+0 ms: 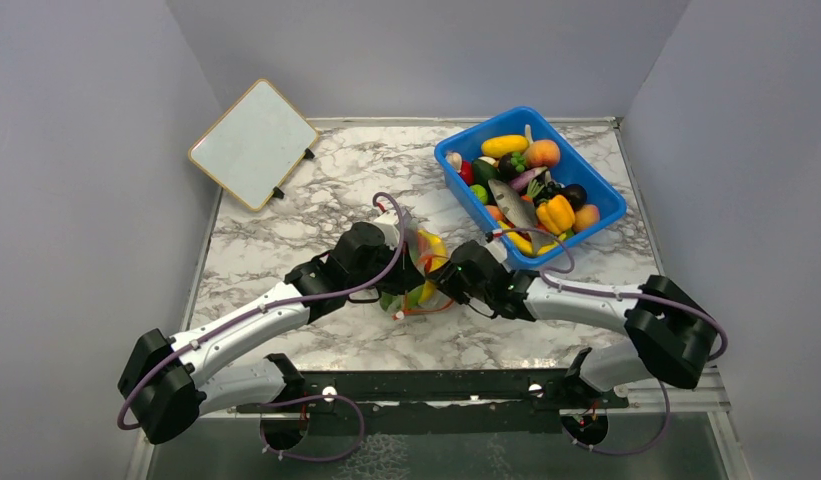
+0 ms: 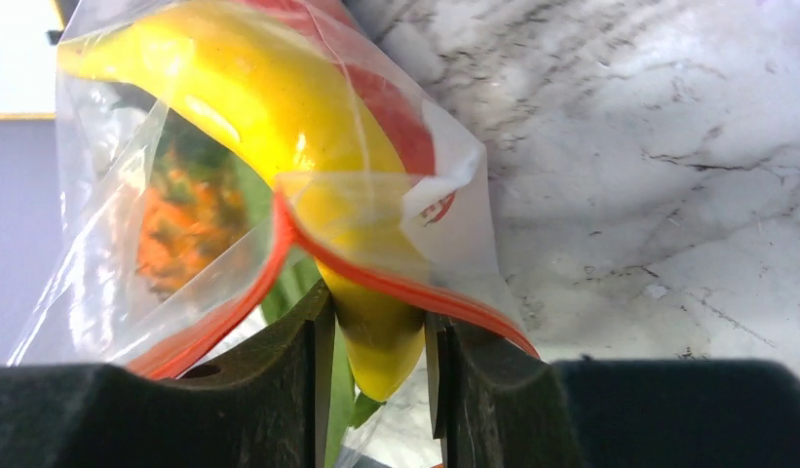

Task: Open the zip-top bag and remove the fake food
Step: Pick up the fake fruit from the zipper food storage bag.

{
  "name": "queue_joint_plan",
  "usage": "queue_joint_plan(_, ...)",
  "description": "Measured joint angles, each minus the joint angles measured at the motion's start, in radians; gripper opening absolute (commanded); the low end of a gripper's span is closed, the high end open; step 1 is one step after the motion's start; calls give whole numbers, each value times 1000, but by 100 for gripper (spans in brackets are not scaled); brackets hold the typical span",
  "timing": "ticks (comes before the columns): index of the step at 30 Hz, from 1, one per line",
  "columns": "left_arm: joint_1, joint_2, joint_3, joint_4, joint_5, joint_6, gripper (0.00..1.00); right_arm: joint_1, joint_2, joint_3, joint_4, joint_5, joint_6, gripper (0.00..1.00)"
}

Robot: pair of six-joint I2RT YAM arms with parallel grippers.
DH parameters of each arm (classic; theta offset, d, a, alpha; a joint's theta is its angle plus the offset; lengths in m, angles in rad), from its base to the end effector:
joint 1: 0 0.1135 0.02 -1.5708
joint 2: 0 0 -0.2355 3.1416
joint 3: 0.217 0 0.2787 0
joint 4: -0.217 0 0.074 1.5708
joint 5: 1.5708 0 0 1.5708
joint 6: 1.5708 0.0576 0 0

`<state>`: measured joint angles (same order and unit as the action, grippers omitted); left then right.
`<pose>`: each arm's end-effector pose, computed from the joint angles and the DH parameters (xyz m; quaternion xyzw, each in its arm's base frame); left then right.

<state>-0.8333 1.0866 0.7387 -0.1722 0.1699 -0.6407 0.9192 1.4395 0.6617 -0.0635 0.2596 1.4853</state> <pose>0.1946 -0.2287 0.2206 0.1252 0.8539 -0.3902 0.3207 0.2007 0.2388 0.1021 0.3031 0.8766 0.2864 0.2402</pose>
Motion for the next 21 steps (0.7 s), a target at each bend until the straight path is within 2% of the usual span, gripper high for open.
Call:
queue_joint_plan(3,0,3,0,2,1,1,0,0,-53,13,-22,4,-71,14)
queue_joint_plan(8,0,19,0,5,3,6,0,0,-53,81,-71,-17,-225,15)
queue_joint_plan(15,2,21,0,-35,2,21,0,-6,64,223,-163,-124,-429,28)
queue_joint_plan(21,0,16,0,-40,1,21,0,-6,98,225,-157,-141,-481,40)
